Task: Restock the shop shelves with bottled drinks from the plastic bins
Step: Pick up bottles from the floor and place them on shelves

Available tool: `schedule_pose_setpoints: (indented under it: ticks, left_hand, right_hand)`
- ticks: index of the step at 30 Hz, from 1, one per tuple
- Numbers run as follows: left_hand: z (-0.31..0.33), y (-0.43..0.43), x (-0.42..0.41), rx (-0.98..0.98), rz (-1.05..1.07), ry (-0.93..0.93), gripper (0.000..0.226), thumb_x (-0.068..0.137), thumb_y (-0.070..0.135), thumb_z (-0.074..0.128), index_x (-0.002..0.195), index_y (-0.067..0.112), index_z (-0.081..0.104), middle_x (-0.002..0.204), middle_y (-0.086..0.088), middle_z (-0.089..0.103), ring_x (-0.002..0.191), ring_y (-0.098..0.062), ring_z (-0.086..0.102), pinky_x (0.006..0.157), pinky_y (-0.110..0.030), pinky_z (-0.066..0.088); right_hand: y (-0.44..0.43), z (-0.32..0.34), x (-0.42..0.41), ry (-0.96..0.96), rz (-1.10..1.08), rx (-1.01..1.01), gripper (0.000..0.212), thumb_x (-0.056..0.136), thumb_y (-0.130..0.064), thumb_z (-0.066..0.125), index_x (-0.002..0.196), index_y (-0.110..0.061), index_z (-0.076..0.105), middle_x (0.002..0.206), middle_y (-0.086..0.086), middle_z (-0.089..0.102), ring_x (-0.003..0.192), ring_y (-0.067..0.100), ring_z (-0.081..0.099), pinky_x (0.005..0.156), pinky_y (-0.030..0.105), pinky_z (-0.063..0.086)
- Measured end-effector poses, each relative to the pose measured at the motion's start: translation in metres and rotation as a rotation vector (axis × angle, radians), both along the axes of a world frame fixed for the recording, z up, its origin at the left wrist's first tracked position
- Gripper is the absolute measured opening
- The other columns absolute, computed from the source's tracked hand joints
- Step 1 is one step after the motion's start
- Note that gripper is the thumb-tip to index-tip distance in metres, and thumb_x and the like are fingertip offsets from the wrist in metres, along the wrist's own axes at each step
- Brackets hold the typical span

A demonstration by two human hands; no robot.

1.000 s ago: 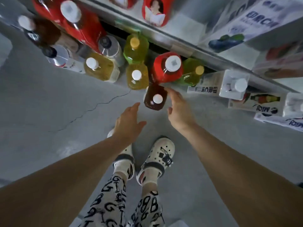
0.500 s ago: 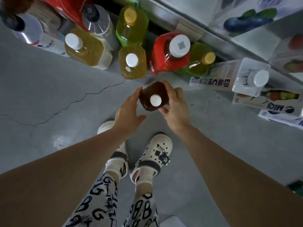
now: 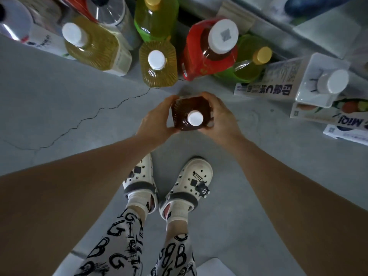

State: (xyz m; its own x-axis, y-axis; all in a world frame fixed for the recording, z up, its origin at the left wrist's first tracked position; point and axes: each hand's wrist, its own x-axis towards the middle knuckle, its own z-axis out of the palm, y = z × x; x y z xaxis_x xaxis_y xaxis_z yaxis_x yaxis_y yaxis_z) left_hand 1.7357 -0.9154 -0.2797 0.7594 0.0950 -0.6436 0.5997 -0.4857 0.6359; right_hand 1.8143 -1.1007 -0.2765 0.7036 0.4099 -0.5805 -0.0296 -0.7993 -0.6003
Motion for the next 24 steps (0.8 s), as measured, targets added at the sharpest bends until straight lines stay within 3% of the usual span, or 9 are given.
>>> schedule_pose_setpoints:
  ticks: [4, 8, 11, 13, 15, 20, 21, 22, 24]
  left_hand:
    - [0.004, 0.005, -0.002, -0.041, -0.031, 0.086, 0.081, 0.076, 0.021, 0.083, 0.144, 0.025, 0.038, 0.13, -0.004, 0.061, 0.118, -0.026, 0.056, 0.098, -0.036, 0.043]
    - [0.01, 0.012, -0.019, -0.226, 0.042, 0.265, 0.088, 0.074, 0.013, 0.084, 0.146, 0.03, 0.037, 0.134, -0.001, 0.06, 0.125, -0.016, 0.053, 0.104, -0.03, 0.039]
    - [0.029, 0.014, -0.034, -0.379, 0.062, 0.359, 0.089, 0.074, 0.018, 0.084, 0.148, 0.028, 0.035, 0.141, 0.002, 0.055, 0.13, -0.013, 0.05, 0.113, -0.04, 0.036]
    - [0.051, 0.013, -0.041, -0.412, -0.011, 0.395, 0.087, 0.082, 0.03, 0.078, 0.152, 0.03, 0.027, 0.144, 0.004, 0.053, 0.133, -0.013, 0.047, 0.115, -0.041, 0.034]
    - [0.078, 0.012, -0.044, -0.431, -0.083, 0.414, 0.076, 0.092, 0.04, 0.064, 0.155, 0.033, 0.021, 0.141, 0.009, 0.053, 0.129, -0.01, 0.048, 0.107, -0.031, 0.037]
    - [0.151, 0.006, -0.044, -0.472, -0.04, 0.419, 0.044, 0.103, 0.034, 0.039, 0.147, 0.032, 0.033, 0.122, 0.018, 0.052, 0.111, 0.002, 0.051, 0.078, -0.002, 0.039]
    - [0.167, 0.005, -0.044, -0.488, -0.022, 0.419, 0.044, 0.103, 0.039, 0.037, 0.147, 0.032, 0.034, 0.123, 0.016, 0.054, 0.114, -0.003, 0.053, 0.085, -0.007, 0.044]
    - [0.182, 0.005, -0.044, -0.507, -0.001, 0.428, 0.047, 0.101, 0.048, 0.036, 0.146, 0.033, 0.035, 0.127, 0.01, 0.057, 0.118, -0.012, 0.055, 0.095, -0.022, 0.049]
    - [0.208, 0.007, -0.045, -0.529, 0.014, 0.445, 0.059, 0.095, 0.064, 0.033, 0.143, 0.031, 0.04, 0.127, -0.002, 0.064, 0.118, -0.025, 0.06, 0.1, -0.048, 0.05]
  right_hand:
    - [-0.008, 0.0, 0.01, 0.163, 0.026, 0.056, 0.087, 0.067, -0.016, 0.09, 0.137, -0.036, 0.043, 0.129, -0.003, 0.062, 0.12, 0.02, 0.06, 0.099, 0.046, 0.054]
    - [-0.008, 0.012, 0.014, 0.415, 0.073, 0.042, 0.085, 0.067, -0.021, 0.091, 0.136, -0.037, 0.043, 0.131, -0.003, 0.061, 0.122, 0.018, 0.06, 0.101, 0.047, 0.053]
    - [-0.013, 0.027, 0.003, 0.621, 0.014, 0.079, 0.084, 0.07, -0.009, 0.09, 0.137, -0.032, 0.045, 0.136, -0.003, 0.06, 0.128, 0.014, 0.056, 0.108, 0.043, 0.047]
    - [-0.017, 0.048, -0.008, 0.724, -0.077, 0.107, 0.084, 0.074, -0.002, 0.086, 0.143, -0.024, 0.044, 0.136, -0.001, 0.06, 0.128, 0.014, 0.057, 0.106, 0.033, 0.048]
    - [-0.02, 0.078, -0.02, 0.793, -0.17, 0.133, 0.075, 0.079, -0.004, 0.082, 0.143, -0.02, 0.047, 0.133, 0.0, 0.063, 0.121, 0.013, 0.062, 0.098, 0.025, 0.051]
    - [-0.025, 0.152, -0.057, 0.826, -0.39, 0.134, 0.046, 0.084, -0.027, 0.078, 0.126, -0.021, 0.062, 0.116, -0.003, 0.074, 0.108, 0.011, 0.069, 0.097, 0.03, 0.053]
    - [-0.023, 0.166, -0.063, 0.831, -0.43, 0.14, 0.04, 0.085, -0.03, 0.076, 0.122, -0.022, 0.063, 0.114, -0.004, 0.074, 0.108, 0.011, 0.069, 0.097, 0.03, 0.053]
    - [-0.021, 0.181, -0.066, 0.834, -0.468, 0.153, 0.034, 0.088, -0.031, 0.073, 0.12, -0.023, 0.064, 0.113, -0.004, 0.075, 0.107, 0.012, 0.07, 0.095, 0.028, 0.054]
    - [-0.014, 0.212, -0.069, 0.823, -0.545, 0.168, 0.032, 0.093, -0.029, 0.069, 0.123, -0.019, 0.064, 0.113, 0.0, 0.075, 0.104, 0.014, 0.071, 0.088, 0.025, 0.056]
